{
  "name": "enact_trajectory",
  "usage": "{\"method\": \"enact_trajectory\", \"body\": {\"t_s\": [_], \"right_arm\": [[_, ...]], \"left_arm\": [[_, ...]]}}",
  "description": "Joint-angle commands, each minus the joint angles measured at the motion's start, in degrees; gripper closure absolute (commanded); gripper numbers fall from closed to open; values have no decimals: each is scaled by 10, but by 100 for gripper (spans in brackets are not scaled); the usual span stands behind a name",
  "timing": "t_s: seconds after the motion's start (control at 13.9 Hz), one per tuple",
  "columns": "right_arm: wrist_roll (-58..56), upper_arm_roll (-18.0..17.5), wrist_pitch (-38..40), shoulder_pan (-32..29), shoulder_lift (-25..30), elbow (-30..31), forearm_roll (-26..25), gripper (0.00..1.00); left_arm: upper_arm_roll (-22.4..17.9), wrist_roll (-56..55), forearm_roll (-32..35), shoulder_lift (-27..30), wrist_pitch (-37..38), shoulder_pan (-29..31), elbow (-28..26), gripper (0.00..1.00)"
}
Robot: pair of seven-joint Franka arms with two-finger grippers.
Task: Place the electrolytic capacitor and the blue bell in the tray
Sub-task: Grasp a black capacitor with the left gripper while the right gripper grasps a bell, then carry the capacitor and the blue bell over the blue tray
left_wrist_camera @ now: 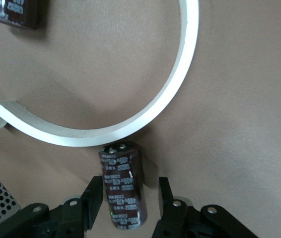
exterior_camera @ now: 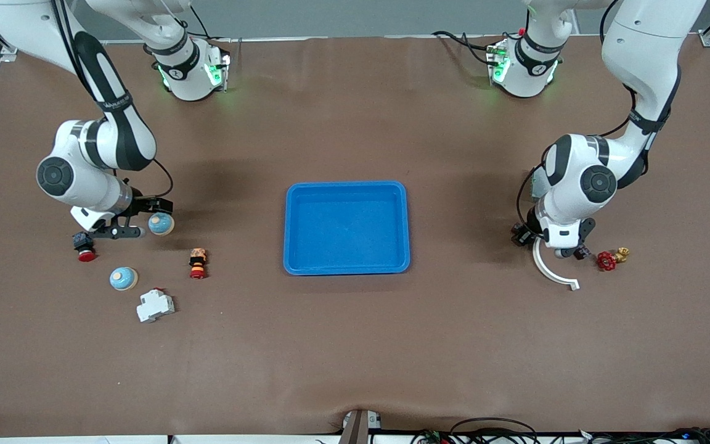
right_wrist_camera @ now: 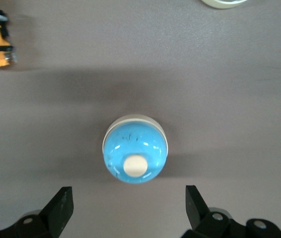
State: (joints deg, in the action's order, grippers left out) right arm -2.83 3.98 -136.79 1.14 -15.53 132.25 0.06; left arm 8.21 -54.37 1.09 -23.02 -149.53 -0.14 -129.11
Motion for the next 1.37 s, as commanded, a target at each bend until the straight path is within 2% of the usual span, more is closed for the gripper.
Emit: {"method": "enact_trajectory", "body": {"t_s": [0.0, 0.14, 0.5, 0.58, 0.72, 0.79, 0.94, 1.08, 1.3], "right_arm": [[0, -2, 2, -4, -34, -31, 4, 0], [0, -2, 0, -7, -48, -39, 3, 0], [0, -2, 0, -7, -82, -66, 3, 0], [-1, -2, 1, -5, -83, -65, 2, 7], [0, -2, 1, -4, -86, -65, 1, 45], [-1, -2, 2, -4, -86, -65, 1, 60], [-4, -3, 16, -4, -81, -65, 1, 83], [-44, -5, 92, -2, -61, -88, 3, 95], [-39, -6, 284, 24, -42, -203, 11, 95]], "left_arm": [[0, -9, -3, -1, -5, 0, -3, 72], [1, -36, -3, 4, -4, -3, -1, 100], [4, -119, -3, 34, 13, -47, 17, 100], [4, -144, -3, 39, 32, -66, 30, 100], [5, -209, -3, 39, 61, -112, 67, 100], [5, -250, -3, 33, 66, -139, 84, 100], [5, -317, -3, 20, 66, -195, 112, 100], [4, -374, -3, 4, 66, -238, 143, 100], [5, -454, -3, -27, 66, -295, 183, 100]]}}
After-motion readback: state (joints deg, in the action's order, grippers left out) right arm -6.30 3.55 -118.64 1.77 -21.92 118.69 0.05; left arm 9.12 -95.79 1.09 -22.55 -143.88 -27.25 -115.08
